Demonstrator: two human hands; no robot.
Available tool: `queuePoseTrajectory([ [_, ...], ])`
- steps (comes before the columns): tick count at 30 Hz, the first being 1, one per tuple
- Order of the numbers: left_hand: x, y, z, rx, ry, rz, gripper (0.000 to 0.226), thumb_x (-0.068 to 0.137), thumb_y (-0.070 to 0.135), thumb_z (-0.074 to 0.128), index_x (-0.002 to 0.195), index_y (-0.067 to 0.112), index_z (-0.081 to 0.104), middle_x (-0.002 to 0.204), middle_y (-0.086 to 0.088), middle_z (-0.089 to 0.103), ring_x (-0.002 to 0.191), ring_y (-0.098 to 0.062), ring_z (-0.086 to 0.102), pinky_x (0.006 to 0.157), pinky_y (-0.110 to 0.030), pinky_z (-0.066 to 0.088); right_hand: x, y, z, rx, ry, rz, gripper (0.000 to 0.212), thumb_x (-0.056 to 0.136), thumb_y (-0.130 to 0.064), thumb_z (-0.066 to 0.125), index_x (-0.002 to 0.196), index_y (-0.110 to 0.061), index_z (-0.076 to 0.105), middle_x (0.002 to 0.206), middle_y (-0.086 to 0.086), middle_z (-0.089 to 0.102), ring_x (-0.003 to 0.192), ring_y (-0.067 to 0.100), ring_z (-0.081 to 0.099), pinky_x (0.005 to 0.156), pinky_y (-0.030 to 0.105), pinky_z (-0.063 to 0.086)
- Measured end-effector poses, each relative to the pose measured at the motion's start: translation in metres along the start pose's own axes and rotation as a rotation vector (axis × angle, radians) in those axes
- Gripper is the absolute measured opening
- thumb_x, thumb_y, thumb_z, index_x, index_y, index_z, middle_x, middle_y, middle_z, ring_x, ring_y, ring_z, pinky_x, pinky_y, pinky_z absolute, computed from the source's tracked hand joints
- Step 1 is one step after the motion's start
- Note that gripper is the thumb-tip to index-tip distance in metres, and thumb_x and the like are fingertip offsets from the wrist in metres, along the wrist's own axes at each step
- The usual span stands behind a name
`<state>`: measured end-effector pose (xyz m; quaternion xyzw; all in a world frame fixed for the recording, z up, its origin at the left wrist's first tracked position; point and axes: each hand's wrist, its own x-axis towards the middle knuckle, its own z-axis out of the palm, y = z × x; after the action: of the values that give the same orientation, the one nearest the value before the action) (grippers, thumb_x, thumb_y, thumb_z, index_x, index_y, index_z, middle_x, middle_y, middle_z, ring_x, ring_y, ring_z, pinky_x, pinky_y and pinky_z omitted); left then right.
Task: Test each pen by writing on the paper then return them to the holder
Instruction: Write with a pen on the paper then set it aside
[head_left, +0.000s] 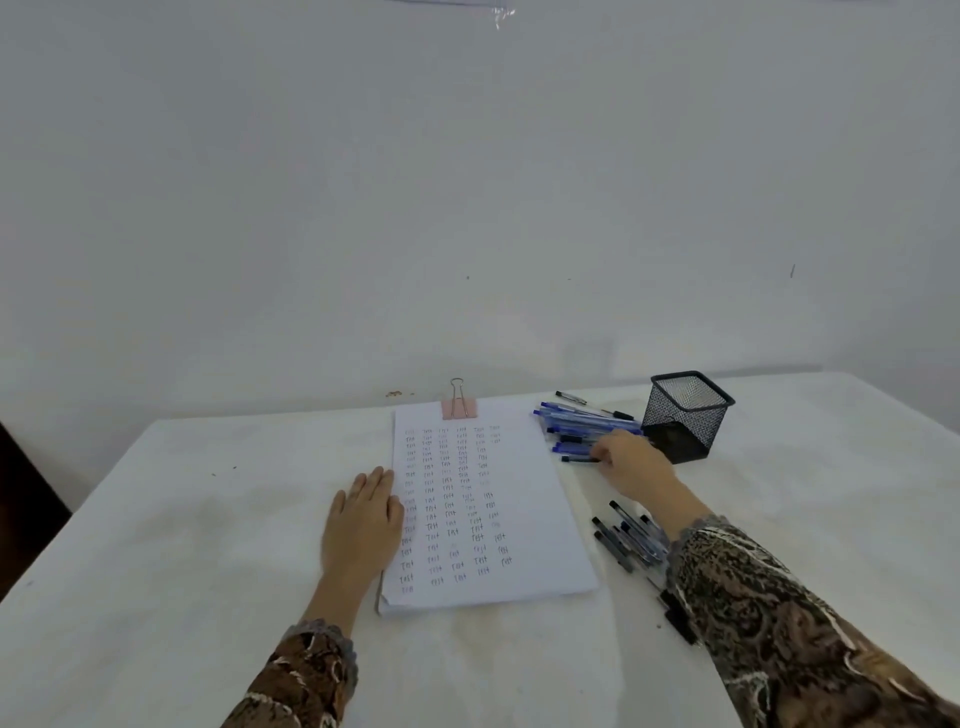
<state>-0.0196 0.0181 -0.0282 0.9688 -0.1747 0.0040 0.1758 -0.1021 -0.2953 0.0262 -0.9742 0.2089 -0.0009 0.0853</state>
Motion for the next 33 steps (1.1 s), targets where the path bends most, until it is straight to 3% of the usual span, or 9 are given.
queuePoseTrajectory([
  [6, 0.0, 0.001, -0.001, 0.006, 0.009, 0.001, 0.05, 0.1, 0.028, 0.018, 0.148, 0.017, 0.013, 0.156, 0.003, 0.01, 0.144, -0.013, 0.007, 0.118, -0.034, 0.004, 0.011, -0.001, -0.007, -0.223, -0.026, -0.09, 0.023, 0.093, -0.032, 0.052, 0.112, -0.021, 0.056, 0.12, 0.002, 0.051, 0.115, 0.021, 0.048, 0.091, 0.033, 0.039],
  [9, 0.0, 0.001, -0.001, 0.022, 0.013, 0.004, 0.05, 0.1, 0.028, 0.017, 0.148, 0.017, 0.012, 0.157, 0.003, 0.009, 0.144, -0.013, 0.006, 0.118, -0.034, 0.005, 0.011, -0.004, -0.01, -0.203, 0.122, -0.107, 0.023, 0.097, -0.032, 0.043, 0.113, -0.018, 0.053, 0.118, 0.003, 0.055, 0.114, 0.023, 0.049, 0.09, 0.034, 0.037],
  [11, 0.0, 0.001, -0.001, 0.023, 0.012, 0.004, 0.05, 0.1, 0.029, 0.017, 0.148, 0.017, 0.011, 0.157, 0.003, 0.009, 0.144, -0.013, 0.006, 0.118, -0.034, 0.005, 0.008, -0.011, -0.018, 0.103, 0.253, -0.139, 0.017, 0.098, -0.026, 0.043, 0.108, -0.013, 0.05, 0.102, 0.006, 0.06, 0.097, 0.027, 0.056, 0.081, 0.036, 0.04],
  [16, 0.001, 0.001, 0.001, 0.022, 0.022, -0.002, 0.05, 0.1, 0.029, 0.017, 0.148, 0.017, 0.011, 0.157, 0.003, 0.009, 0.144, -0.012, 0.006, 0.119, -0.033, 0.004, -0.003, -0.053, -0.04, 1.517, 0.303, -0.143, 0.013, 0.1, -0.005, 0.035, 0.105, -0.014, 0.044, 0.072, -0.004, 0.046, 0.054, 0.009, 0.048, 0.054, 0.02, 0.041],
  [18, 0.0, 0.001, 0.0, 0.018, 0.027, -0.002, 0.05, 0.1, 0.029, 0.018, 0.148, 0.017, 0.012, 0.156, 0.004, 0.009, 0.144, -0.012, 0.006, 0.118, -0.033, 0.004, -0.002, -0.069, -0.042, 2.038, 0.21, -0.037, 0.018, 0.101, -0.022, 0.035, 0.096, -0.019, 0.051, 0.058, -0.005, 0.047, 0.042, 0.008, 0.04, 0.045, 0.02, 0.034],
  [20, -0.001, 0.001, 0.0, 0.016, 0.026, -0.003, 0.05, 0.1, 0.029, 0.018, 0.148, 0.018, 0.011, 0.156, 0.004, 0.009, 0.144, -0.011, 0.006, 0.118, -0.032, 0.004, -0.001, -0.08, -0.036, 2.364, 0.117, 0.082, 0.045, 0.094, -0.055, 0.031, 0.074, -0.019, 0.051, 0.051, -0.004, 0.041, 0.041, 0.013, 0.031, 0.048, 0.022, 0.025],
  [22, -0.001, 0.001, -0.001, 0.015, 0.022, -0.005, 0.05, 0.1, 0.029, 0.018, 0.148, 0.018, 0.011, 0.157, 0.005, 0.008, 0.144, -0.011, 0.005, 0.118, -0.032, 0.003, 0.001, -0.088, -0.021, 2.536, 0.119, 0.154, 0.06, 0.084, -0.071, 0.029, 0.058, -0.018, 0.039, 0.049, -0.003, 0.031, 0.043, 0.016, 0.024, 0.052, 0.026, 0.019],
  [27, 0.0, 0.0, 0.001, 0.014, 0.03, -0.007, 0.053, 0.097, 0.034, 0.011, 0.148, 0.019, 0.012, 0.156, 0.005, 0.01, 0.144, -0.011, 0.006, 0.117, -0.031, 0.002, 0.006, -0.094, 0.007, 2.661, 0.18, 0.204, 0.038, 0.064, -0.045, 0.049, 0.042, -0.018, 0.033, 0.041, -0.003, 0.022, 0.036, 0.015, 0.019, 0.045, 0.02, 0.017],
  [33, 0.002, -0.001, 0.003, 0.017, 0.04, -0.004, 0.063, 0.089, 0.039, 0.005, 0.148, 0.018, 0.016, 0.156, 0.005, 0.014, 0.144, -0.011, 0.008, 0.117, -0.032, 0.003, 0.023, -0.095, 0.017, 2.633, 0.149, 0.212, 0.038, 0.087, -0.05, 0.049, 0.077, -0.015, 0.059, 0.044, -0.007, 0.037, 0.034, 0.007, 0.029, 0.035, 0.018, 0.025],
])
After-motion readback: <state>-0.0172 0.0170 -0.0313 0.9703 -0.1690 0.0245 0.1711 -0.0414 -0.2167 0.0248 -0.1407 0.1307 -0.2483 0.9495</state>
